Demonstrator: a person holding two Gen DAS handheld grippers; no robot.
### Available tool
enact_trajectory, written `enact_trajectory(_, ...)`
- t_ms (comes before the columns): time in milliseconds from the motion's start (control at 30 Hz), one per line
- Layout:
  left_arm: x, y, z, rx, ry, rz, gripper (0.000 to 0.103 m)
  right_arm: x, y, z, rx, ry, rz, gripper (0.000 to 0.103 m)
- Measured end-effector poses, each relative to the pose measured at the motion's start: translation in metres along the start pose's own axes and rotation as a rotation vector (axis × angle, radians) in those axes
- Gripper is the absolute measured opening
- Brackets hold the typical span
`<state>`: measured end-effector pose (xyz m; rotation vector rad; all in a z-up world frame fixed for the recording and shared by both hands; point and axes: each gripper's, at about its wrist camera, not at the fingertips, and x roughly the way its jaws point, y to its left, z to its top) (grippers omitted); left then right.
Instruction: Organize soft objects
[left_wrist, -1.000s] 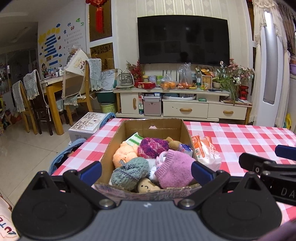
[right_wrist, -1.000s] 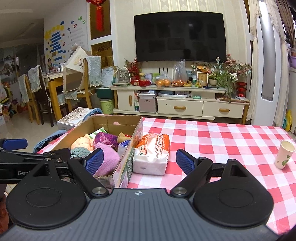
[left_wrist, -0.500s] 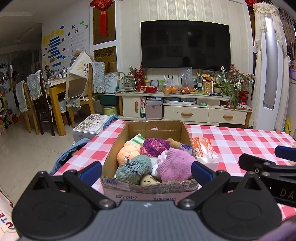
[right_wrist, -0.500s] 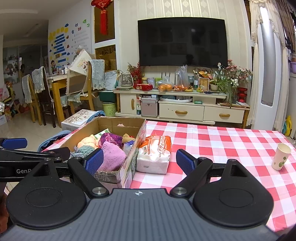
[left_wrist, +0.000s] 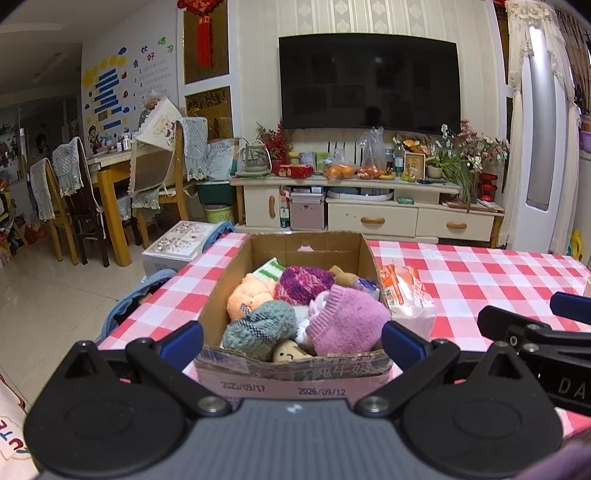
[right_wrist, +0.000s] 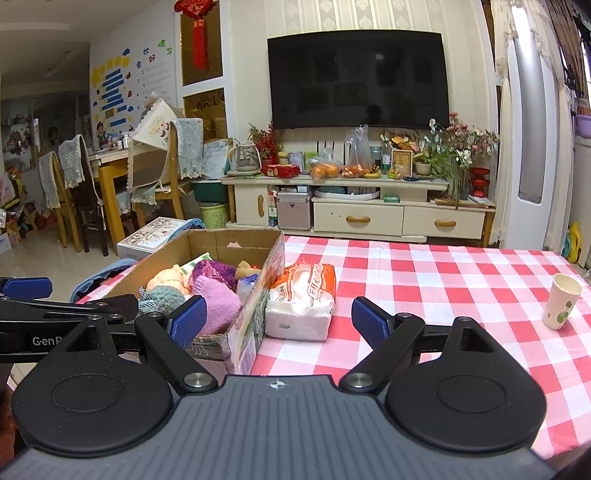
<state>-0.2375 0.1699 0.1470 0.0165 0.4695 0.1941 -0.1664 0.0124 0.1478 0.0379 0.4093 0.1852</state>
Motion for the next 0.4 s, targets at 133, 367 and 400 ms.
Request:
enact_trajectory(133,0.009,-0.007,-0.003,0.014,0.018,-0.010,0.102,0.003,-0.007,-0.006,0.016,0.015,-0.006,0.103)
enact_trajectory(367,0.027,-0.038,-0.002,0.026,0.051,-0.064,0.102,0.008,-0.041,-0.016,0.086,0.021,-0.008,0.103)
enact_trajectory(400,0.029,-0.046,0.000,0.031,0.053,-0.070,0.102,0.008,-0.050,-0.016,0.098,0.008,-0.025,0.103)
